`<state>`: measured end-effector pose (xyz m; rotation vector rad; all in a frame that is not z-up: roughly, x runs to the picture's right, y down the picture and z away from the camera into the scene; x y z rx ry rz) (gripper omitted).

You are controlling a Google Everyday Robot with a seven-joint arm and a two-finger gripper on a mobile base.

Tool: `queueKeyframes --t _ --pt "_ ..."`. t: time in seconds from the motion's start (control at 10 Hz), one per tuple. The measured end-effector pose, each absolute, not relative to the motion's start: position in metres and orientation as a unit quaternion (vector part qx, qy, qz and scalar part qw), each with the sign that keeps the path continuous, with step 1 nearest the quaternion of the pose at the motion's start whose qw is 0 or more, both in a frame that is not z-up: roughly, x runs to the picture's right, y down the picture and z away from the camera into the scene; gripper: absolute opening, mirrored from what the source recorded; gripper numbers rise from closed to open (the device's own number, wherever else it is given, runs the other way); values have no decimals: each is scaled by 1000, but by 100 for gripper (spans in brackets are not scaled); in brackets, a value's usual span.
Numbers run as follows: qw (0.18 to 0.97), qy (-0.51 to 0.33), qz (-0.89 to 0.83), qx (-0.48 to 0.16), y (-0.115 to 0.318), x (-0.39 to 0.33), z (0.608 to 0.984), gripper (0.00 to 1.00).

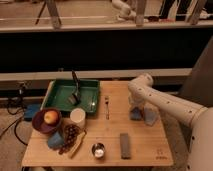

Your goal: Wipe table surface with sponge

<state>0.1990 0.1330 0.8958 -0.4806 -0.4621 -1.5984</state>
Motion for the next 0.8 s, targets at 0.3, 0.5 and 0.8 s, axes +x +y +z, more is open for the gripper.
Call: queueKeyframes --t 0.3,0.5,0.8 --pt "645 -214 -705 -203 156 206 870 0" --pt "628 -227 -719 -191 167 192 860 0" --pt "590 -251 -749 -168 185 149 850 0"
